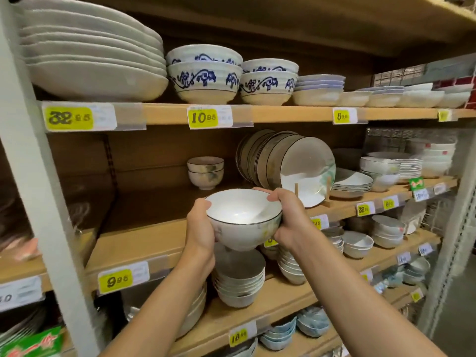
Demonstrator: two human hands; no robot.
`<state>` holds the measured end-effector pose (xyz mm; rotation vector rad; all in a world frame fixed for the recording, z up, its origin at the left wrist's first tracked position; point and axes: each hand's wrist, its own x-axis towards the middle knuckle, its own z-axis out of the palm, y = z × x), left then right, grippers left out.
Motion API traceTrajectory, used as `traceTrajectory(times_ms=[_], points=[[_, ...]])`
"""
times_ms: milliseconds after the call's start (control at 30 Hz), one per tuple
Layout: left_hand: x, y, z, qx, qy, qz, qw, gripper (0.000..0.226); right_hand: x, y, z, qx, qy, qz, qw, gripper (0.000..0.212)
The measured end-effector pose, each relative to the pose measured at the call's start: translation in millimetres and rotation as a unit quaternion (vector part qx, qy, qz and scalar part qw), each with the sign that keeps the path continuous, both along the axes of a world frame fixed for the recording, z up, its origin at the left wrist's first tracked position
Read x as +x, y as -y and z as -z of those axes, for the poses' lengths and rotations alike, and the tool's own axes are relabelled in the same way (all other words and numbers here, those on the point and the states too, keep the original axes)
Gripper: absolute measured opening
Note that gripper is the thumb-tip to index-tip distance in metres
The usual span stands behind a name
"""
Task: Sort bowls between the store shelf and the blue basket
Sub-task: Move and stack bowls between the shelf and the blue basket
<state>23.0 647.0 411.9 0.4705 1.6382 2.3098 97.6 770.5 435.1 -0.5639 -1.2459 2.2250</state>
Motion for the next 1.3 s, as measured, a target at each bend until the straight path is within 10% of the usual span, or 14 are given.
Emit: traceTrajectory(times_ms=[367,533,967,1300], points=[[-55,-43,2,0.016,0.021,-0.186,0.982,0.029,-83,-35,7,-0.012,-0.041,-0.093,0.995,0.032],[-58,-68,-2,0.008,0.024,-0.281,0.959,0.044,-99,-19,35,0.090,-0.061,-0.072,0.991,0.060],[-85,-36,-32,-0.055,0.136,0.001,0.989,0.052,-124,-87,-2,-0.066,0.058,-0.389,0.917,0.057],[-80,-67,-22,0.017,0.109,-0.175,0.978,0.035,-128,-51,15,0.070,-0.038,-0.155,0.985,0.039]])
